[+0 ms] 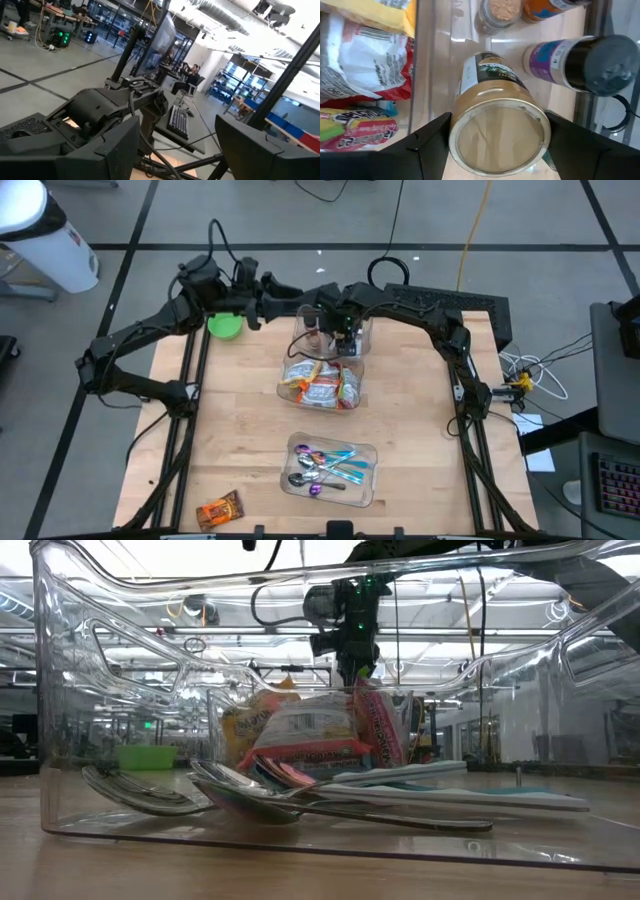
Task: Pick & Place Food Item
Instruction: Put the gold seasoning bottle into the top transparent bin, then put the orange seasoning bag into the top transparent bin
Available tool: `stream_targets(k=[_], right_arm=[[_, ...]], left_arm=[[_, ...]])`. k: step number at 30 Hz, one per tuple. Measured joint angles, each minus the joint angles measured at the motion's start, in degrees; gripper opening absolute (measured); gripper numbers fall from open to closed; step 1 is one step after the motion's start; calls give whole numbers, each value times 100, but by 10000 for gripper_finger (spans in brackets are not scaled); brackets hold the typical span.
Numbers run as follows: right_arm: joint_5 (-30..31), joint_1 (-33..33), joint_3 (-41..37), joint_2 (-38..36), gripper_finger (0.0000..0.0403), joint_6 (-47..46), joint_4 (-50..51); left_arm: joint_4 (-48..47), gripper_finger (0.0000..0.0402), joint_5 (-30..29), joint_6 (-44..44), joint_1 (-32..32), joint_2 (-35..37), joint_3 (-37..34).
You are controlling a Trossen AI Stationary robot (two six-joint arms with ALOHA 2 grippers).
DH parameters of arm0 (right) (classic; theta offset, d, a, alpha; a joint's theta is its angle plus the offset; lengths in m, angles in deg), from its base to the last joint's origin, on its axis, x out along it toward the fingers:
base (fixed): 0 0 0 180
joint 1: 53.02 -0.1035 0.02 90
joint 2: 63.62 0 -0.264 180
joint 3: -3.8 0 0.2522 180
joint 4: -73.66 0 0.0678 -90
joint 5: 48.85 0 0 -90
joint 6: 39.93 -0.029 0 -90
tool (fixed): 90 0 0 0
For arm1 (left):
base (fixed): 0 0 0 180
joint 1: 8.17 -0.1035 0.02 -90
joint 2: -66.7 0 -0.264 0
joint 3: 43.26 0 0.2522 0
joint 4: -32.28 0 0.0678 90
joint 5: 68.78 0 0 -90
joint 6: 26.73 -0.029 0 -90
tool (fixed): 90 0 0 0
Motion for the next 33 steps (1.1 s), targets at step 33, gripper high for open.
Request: stream_targets(k=[33], right_arm=[[326,-128,0,-411,320,-330,-274]], left_arm=[[-1334,253,-36,-785,52,1,2]])
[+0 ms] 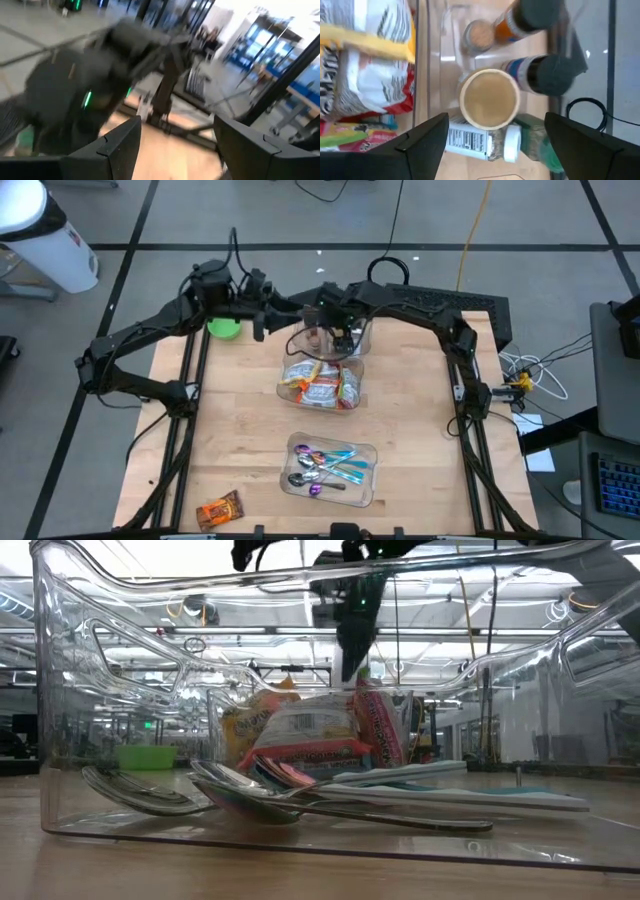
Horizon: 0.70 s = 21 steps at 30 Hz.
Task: Pick & Place Food Item
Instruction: Put the orange seasoning bag into the top transparent bin
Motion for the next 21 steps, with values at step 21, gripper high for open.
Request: stream_targets(k=[21], right_arm=[[-2259,-324,-3844,-3019,320,-3289,-5987]], left_arm=[[-3736,253,-1729,-404,1097,1523,4]])
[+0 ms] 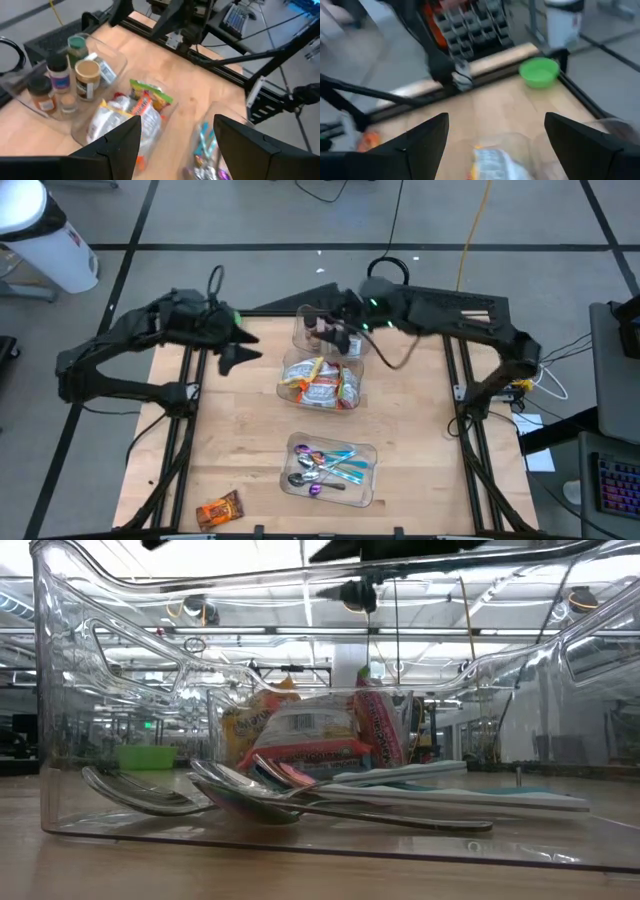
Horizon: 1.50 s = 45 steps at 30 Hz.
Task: Pick & Place Food Item
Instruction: Put the orange seasoning bag into the top transparent bin
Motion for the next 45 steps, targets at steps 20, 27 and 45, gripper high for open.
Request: stream_targets(k=[20,27,45], right_arm=[[457,-2069,-3001,-1398,320,-2001,-3421],[464,-3059,-3115,-1395,320,-2279,-3484],[1852,-5069,-3115,-1400,320,-2383,-3503]], left_arm=[[-2477,253,-1881,3710,3611,-404,-80],[-2179,253,-1578,4928,4638,-1190,-563],[-422,253,-459,6417,5887,-3302,-776]])
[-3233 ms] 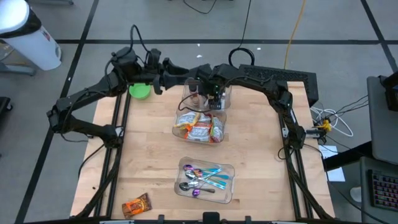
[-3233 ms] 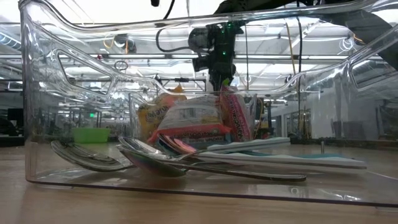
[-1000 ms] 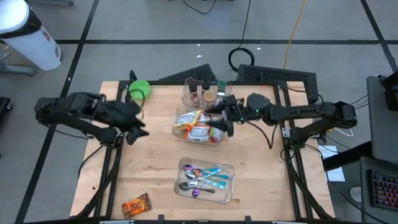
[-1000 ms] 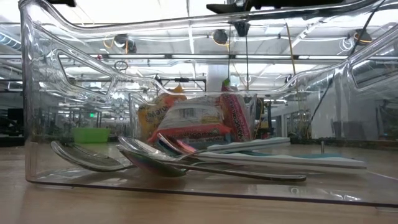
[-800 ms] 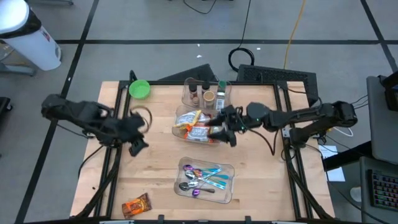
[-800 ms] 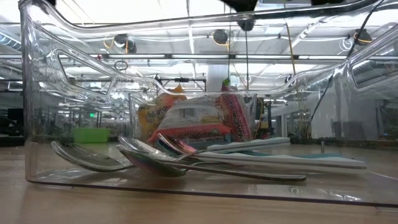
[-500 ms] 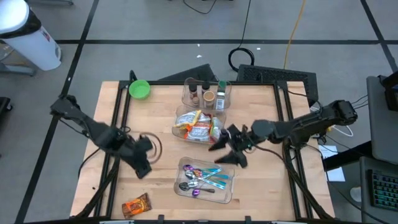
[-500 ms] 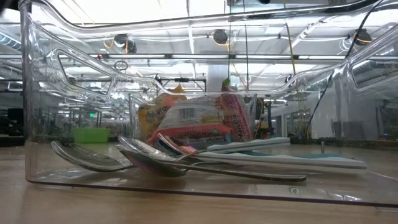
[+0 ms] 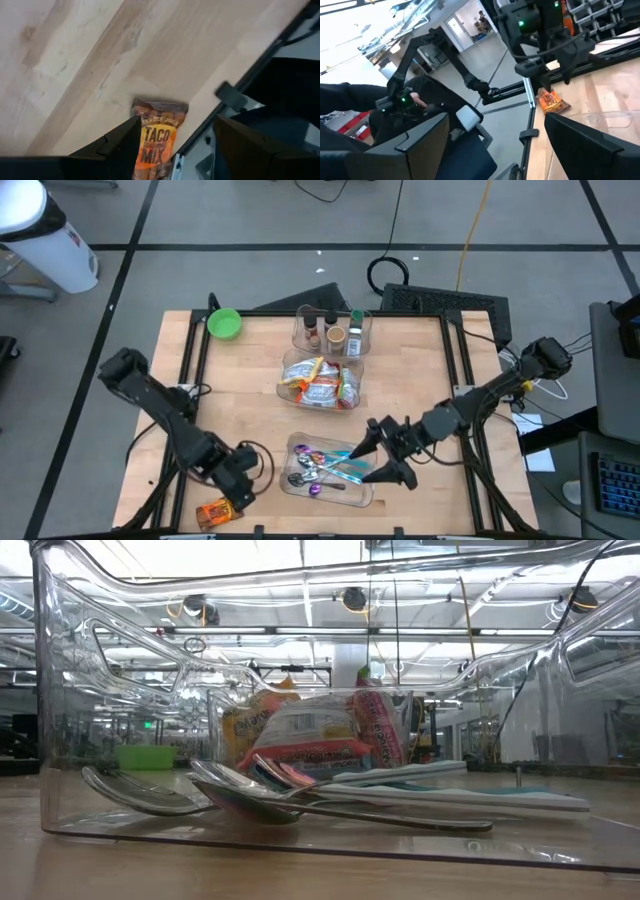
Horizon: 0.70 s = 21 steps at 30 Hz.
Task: Pick & Place Food Item
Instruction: Put the orange seasoning bag into the top transparent bin
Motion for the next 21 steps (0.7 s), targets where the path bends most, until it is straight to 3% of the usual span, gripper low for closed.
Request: stream_targets(k=[5,13,21], right_arm=[[-15,-113,0,1,320,-187,51],[128,-145,0,2,320,8,142],[557,-139,-68,-2,320,68,207]], left_arm=[[327,253,95,563,3,-368,0],[493,253,1016,3065,8,-790,2],[362,253,730,4908,441,-813,9]])
